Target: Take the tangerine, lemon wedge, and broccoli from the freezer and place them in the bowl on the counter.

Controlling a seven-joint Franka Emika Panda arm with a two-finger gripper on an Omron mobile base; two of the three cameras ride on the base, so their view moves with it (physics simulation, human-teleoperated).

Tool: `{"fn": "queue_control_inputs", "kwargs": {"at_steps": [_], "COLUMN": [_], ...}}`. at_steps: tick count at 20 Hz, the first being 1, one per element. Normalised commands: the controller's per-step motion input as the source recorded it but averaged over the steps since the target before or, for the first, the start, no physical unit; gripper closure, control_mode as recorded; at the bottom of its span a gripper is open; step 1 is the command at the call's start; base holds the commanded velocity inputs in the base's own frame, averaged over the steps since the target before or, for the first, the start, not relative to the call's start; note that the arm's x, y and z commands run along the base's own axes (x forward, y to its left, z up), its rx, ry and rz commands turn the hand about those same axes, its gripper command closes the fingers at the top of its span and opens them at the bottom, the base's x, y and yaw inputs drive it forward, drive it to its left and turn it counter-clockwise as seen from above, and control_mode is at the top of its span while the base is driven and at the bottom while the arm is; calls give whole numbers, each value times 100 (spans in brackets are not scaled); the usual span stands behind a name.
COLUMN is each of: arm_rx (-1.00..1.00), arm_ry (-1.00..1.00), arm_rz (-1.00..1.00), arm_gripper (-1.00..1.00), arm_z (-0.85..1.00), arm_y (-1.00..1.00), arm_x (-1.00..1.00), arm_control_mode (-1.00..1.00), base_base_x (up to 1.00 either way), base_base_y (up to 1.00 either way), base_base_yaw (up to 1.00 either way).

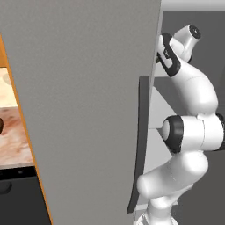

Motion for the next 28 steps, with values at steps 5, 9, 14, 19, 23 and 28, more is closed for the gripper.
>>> {"fn": "queue_control_inputs", "kwargs": {"at_steps": [5,9,14,19,23,28], "arm_rx": [-1,-4,-7,-5,-2,0], "arm_ry": [-18,-11,-3,0,1,3], "arm_rz": [0,-2,-4,-3,-1,-2], "arm_gripper": [100,100,100,100,100,100], "arm_z": [0,0,6,12,8,10], "arm_y": [0,4,10,12,15,4], "arm_x": [-84,-87,-79,-80,-98,-99], "arm_control_mode": [-100,-100,-100,-100,-100,-100], "base_base_x": [0,0,0,0,0,0], "base_base_y": [0,0,0,0,0,0], "base_base_yaw": [0,0,0,0,0,0]}}
